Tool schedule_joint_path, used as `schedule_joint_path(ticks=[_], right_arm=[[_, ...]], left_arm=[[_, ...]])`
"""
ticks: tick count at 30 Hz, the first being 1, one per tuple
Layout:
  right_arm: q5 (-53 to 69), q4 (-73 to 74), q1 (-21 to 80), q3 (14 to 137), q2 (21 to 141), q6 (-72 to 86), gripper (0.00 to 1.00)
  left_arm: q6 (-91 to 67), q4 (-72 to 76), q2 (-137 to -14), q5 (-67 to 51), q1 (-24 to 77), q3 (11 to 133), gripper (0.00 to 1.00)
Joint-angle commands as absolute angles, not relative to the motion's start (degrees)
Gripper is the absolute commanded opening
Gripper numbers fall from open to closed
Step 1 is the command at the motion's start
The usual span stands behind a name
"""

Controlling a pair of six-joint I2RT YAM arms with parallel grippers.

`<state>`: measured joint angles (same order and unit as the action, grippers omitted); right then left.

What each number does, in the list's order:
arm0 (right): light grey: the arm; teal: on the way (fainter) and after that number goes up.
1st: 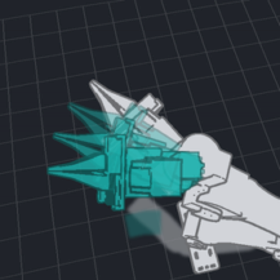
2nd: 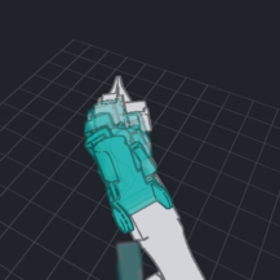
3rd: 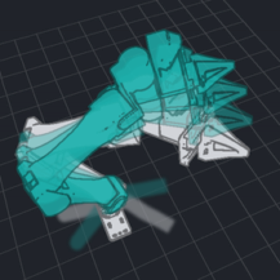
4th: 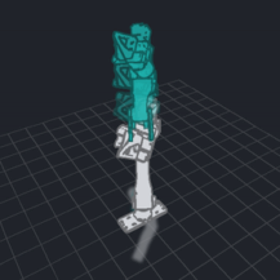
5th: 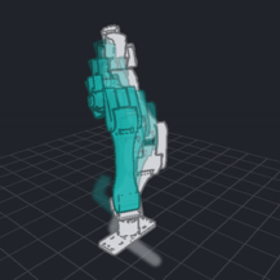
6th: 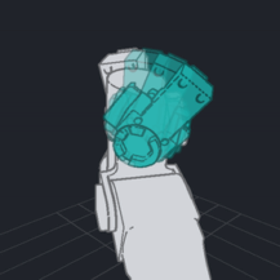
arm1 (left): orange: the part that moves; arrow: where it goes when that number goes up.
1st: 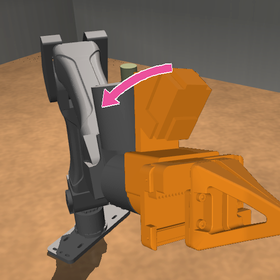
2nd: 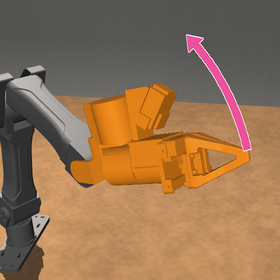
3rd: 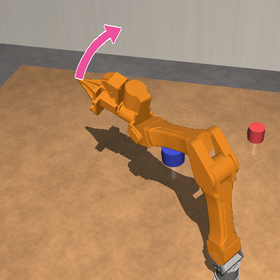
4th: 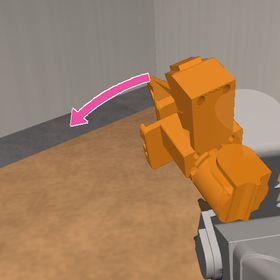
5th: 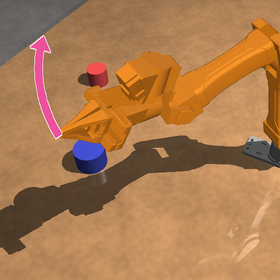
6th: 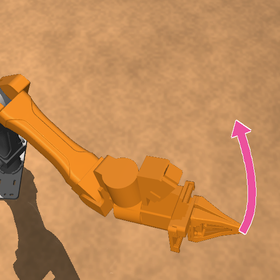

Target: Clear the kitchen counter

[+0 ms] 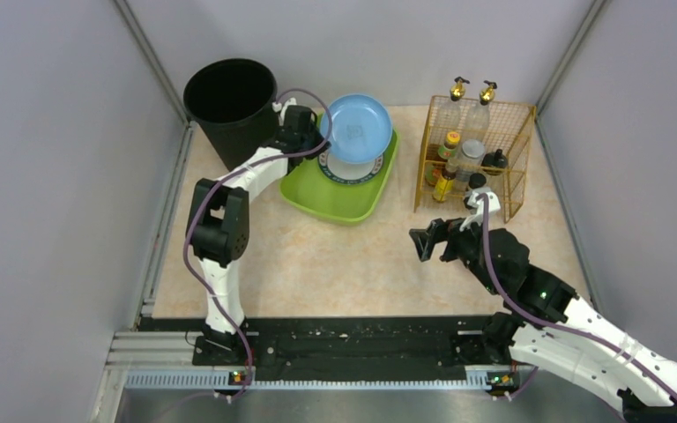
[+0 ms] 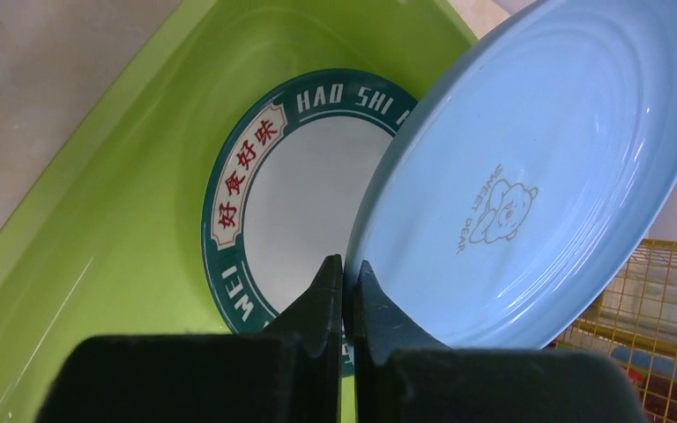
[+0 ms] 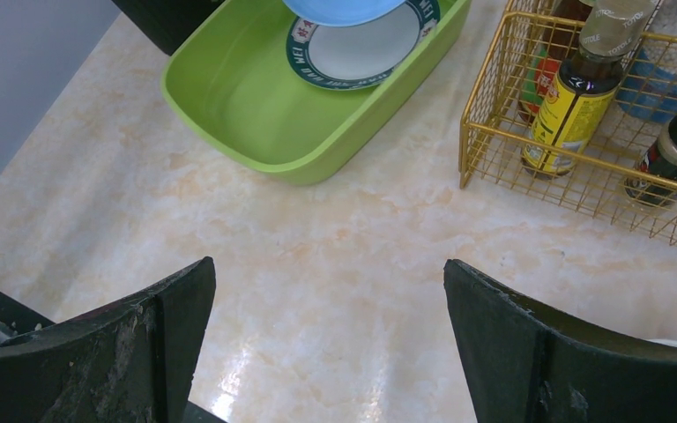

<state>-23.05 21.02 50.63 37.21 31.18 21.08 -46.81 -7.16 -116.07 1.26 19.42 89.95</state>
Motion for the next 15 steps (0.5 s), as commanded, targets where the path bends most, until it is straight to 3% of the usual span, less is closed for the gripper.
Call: schedule_joint_path(ticks=[1,15], right_arm=[[-23.42,19.16,51.16,37.44,31.37,21.44,0.99],[-22.51,18.12,51.15,36.65,31.28,21.61,0.99]], left_arm=[[-51.55,-9.10,-119.58,0.31,17.60,90.58,0.00],[-45.83,-11.28,-110.65,3.84,17.67,87.14,0.00]])
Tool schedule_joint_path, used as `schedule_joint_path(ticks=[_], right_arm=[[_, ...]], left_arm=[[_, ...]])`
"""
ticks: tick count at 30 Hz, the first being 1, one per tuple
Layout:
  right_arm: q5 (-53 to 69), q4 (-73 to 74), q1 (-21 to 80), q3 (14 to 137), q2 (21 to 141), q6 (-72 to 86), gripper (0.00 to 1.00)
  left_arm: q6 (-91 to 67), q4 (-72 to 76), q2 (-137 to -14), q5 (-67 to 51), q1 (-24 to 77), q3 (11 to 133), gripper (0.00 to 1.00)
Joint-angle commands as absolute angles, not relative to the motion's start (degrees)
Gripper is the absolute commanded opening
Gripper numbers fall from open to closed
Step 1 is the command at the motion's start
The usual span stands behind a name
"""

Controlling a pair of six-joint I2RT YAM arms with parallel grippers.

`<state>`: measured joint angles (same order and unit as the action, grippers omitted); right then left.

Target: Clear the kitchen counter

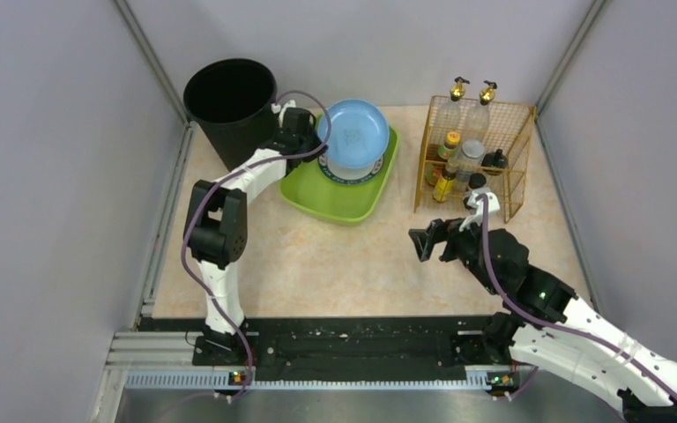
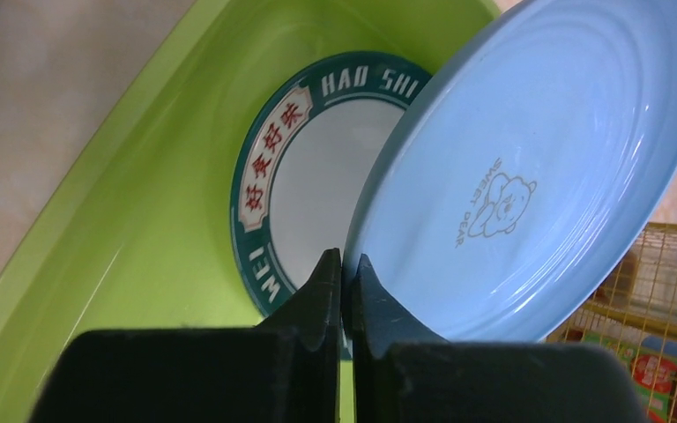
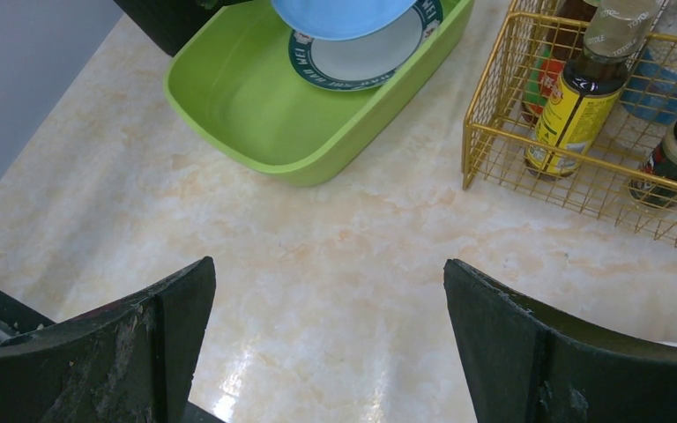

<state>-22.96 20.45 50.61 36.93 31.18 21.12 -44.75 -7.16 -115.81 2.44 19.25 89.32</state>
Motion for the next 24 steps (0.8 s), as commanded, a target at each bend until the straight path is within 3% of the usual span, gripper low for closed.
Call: schedule_joint_path(ticks=[1,16,24], right_arm=[[-22.43,18.11,51.15,36.65,31.23,21.70,0.99],[-21.37,16.88,51.21,36.23,31.24,21.82,0.99],[-21.24,16.71,51.14,35.45,30.42,21.97,0.99]], left_arm=[[-45.21,-11.52,-109.51,4.13,17.67,87.06,0.00],[-41.88,-14.47,-97.79,7.14,21.25,80.67,0.00],[-44.27,-12.35,-98.72,4.14,23.70,78.05,0.00]])
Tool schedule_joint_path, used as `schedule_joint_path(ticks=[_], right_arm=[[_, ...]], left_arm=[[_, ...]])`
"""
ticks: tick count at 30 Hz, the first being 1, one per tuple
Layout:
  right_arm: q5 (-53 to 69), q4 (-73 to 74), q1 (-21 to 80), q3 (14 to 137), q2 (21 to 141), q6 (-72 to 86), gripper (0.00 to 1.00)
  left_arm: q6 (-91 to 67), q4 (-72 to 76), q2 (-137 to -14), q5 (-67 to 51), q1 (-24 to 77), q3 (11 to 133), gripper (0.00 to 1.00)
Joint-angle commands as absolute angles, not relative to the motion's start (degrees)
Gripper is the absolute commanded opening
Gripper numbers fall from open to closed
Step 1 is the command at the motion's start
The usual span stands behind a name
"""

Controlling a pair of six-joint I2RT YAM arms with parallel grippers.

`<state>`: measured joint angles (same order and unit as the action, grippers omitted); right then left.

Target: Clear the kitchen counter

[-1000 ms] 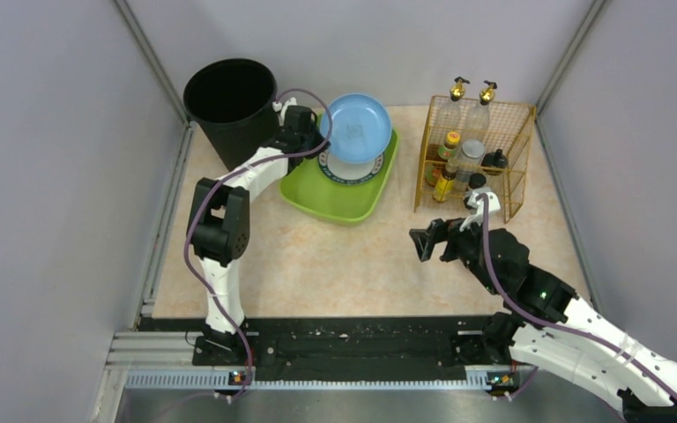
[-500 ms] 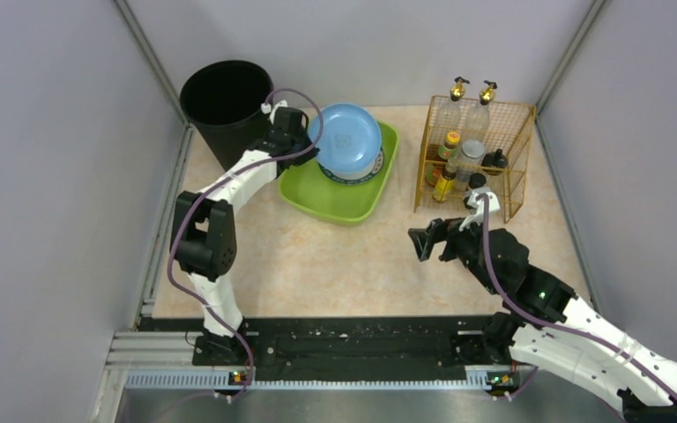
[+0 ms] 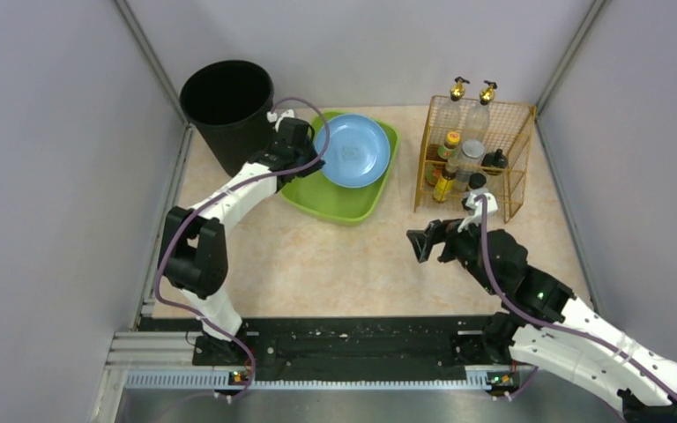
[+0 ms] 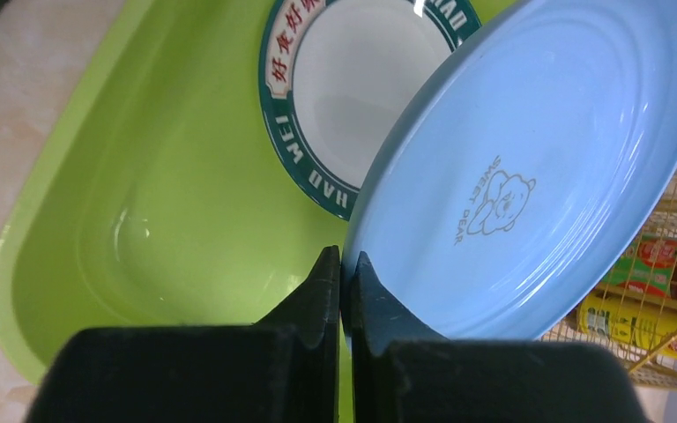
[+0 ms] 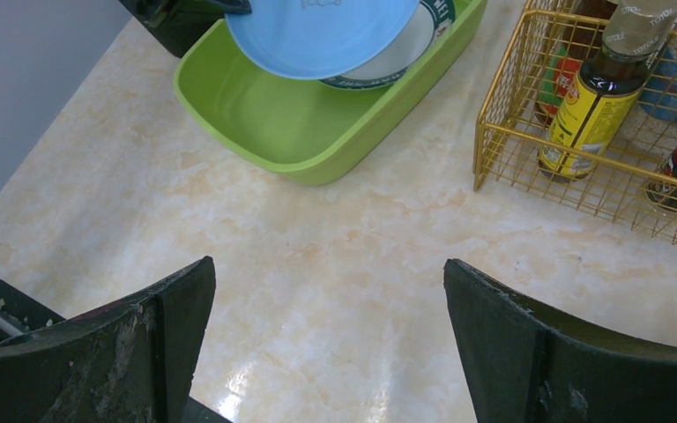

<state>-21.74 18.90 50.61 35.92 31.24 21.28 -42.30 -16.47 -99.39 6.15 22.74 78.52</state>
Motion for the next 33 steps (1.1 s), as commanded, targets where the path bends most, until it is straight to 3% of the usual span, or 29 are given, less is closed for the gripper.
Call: schedule_joint_path(ticks=[1,33], right_arm=[[-21.19,16.82,51.17,35.35,30.14,22.05,0.99],[-21.71,16.34,51.16,33.77,29.97,21.98,0.99]], left_arm=[[-44.51,-11.99,-99.11,4.05,23.79,77.97,0.00],[-51.85,-13.17,-121.06,-2.36,18.20,94.14,0.00]])
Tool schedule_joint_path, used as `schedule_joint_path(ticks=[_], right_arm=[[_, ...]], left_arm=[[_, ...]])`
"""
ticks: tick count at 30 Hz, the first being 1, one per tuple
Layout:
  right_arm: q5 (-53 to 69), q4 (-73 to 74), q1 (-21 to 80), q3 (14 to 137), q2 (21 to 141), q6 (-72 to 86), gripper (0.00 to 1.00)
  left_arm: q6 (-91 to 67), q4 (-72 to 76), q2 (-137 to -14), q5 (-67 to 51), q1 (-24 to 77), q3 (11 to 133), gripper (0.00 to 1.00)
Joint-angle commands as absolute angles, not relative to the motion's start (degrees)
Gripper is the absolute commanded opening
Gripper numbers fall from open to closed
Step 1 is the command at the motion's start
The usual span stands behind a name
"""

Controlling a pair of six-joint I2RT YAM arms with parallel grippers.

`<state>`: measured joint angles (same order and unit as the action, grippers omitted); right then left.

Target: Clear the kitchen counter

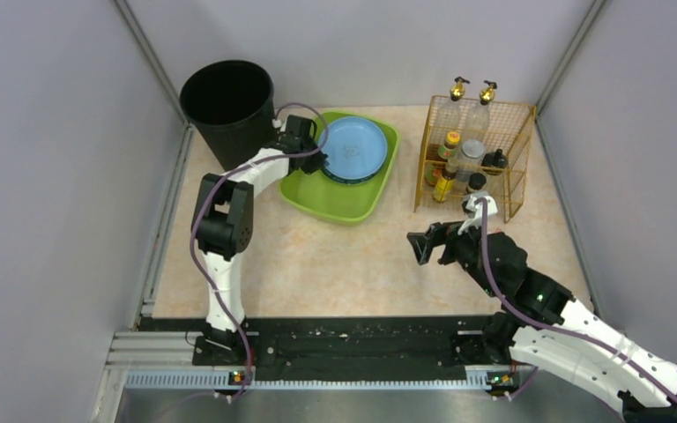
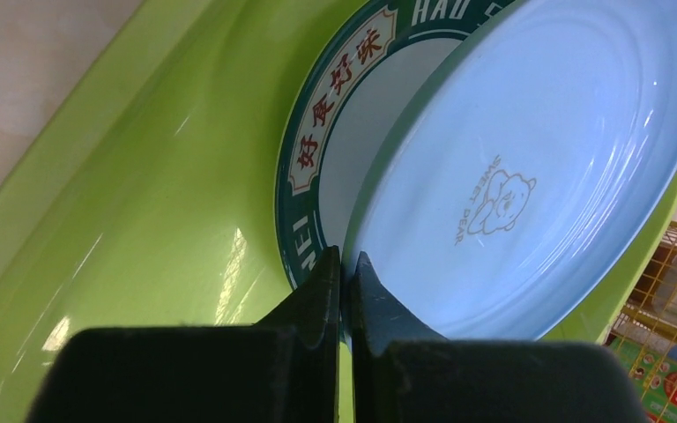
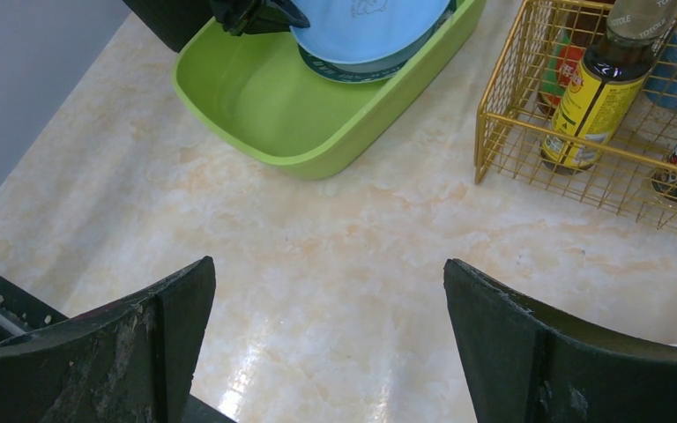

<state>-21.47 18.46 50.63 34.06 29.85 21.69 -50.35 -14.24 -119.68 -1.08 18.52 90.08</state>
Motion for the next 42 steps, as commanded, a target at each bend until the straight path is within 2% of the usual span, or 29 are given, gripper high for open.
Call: schedule_joint_path(ticks=[1,6,12,20,28,38,42], right_arm=[[-21.78,16.53,51.10,33.75,29.96,21.92,0.99],[-22.00,17.21,51.20,34.09,29.90,21.97,0.99],[-22.81,18.45,51.21,34.69,29.99,21.81,0.99],[-25.42,21.60,51.15,37.00,30.36,21.64,0.99],[-33.13,26.32,51.15,39.73,33.45,22.97,0.99],[-44.51,29.61,49.83,41.04,35.83,26.00,0.99],[-44.73,29.95,46.46,40.73,35.78,28.12,0.99]], left_arm=[[-51.86,-13.60,-121.63,-2.17,18.19,94.82,0.00],[-51.88,-14.74,-123.26,-2.15,17.99,96.44,0.09],[-51.36,-15.09,-122.85,-1.95,17.85,95.73,0.29],[-49.95,-14.72,-119.03,-2.92,17.47,92.46,0.47],[-45.39,-13.94,-112.17,-5.22,17.33,86.57,0.55],[-41.59,-12.50,-101.82,-11.03,17.43,77.11,0.59],[-40.51,-10.70,-96.08,-11.77,17.63,70.80,0.60]])
